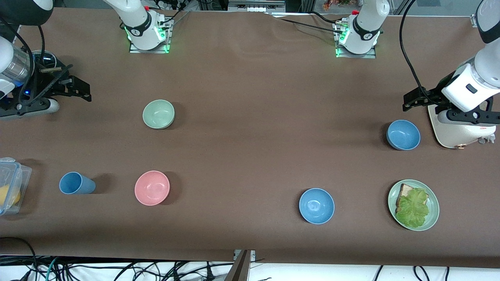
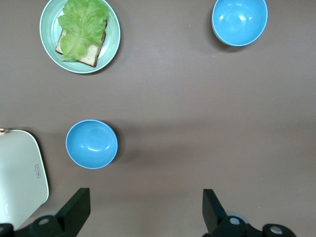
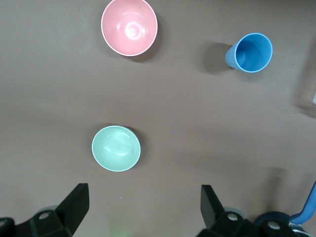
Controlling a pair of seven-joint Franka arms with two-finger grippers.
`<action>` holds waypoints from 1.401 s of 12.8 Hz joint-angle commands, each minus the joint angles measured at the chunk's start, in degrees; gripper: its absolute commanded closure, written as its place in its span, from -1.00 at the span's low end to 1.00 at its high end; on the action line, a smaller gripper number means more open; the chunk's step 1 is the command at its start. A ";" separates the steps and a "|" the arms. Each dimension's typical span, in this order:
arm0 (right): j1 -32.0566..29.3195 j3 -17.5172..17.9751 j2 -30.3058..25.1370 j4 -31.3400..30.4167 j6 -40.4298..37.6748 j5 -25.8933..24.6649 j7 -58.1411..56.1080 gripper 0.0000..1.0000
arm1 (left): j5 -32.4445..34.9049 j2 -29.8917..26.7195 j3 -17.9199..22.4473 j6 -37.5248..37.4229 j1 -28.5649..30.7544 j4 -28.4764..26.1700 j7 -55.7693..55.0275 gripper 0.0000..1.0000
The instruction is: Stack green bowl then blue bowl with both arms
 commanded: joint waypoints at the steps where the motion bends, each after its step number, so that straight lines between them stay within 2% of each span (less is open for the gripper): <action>1: -0.20 0.23 -0.99 -0.45 0.01 0.68 0.67 -0.99 | -0.20 0.71 0.23 -1.25 -0.39 1.85 -0.61 -1.00; 10: -0.29 0.15 0.33 -0.45 -0.26 0.77 -0.21 -0.99 | -0.20 0.71 0.23 -1.25 -0.39 1.85 -0.61 -1.00; 11: -0.29 0.15 1.20 -0.62 0.00 0.60 -0.30 -0.99 | -0.20 0.71 0.23 -1.25 -0.39 1.85 -0.61 -1.00; 13: 0.33 0.24 7.68 -0.36 -2.17 -0.28 -0.48 -0.99 | -0.20 0.71 0.23 -1.25 -0.39 1.85 -0.61 -1.00; 15: -0.37 0.06 8.06 -0.54 -2.11 2.51 -0.30 -0.99 | -0.20 0.71 0.23 -1.25 -0.39 1.85 -0.61 -1.00; 16: -0.55 -0.12 7.89 -1.49 -1.32 5.66 -0.39 -0.99 | -0.20 0.71 0.23 -1.25 -0.39 1.76 -0.61 -1.00; 17: -0.64 -0.12 6.58 -5.07 1.13 6.30 -0.39 -0.99 | -0.20 0.71 0.23 -1.25 -0.39 1.85 -0.61 -1.00; 18: -0.64 -0.12 2.91 -12.50 7.50 6.48 -0.30 -0.99 | -0.20 0.71 0.23 -1.25 -0.39 1.85 -0.61 -1.00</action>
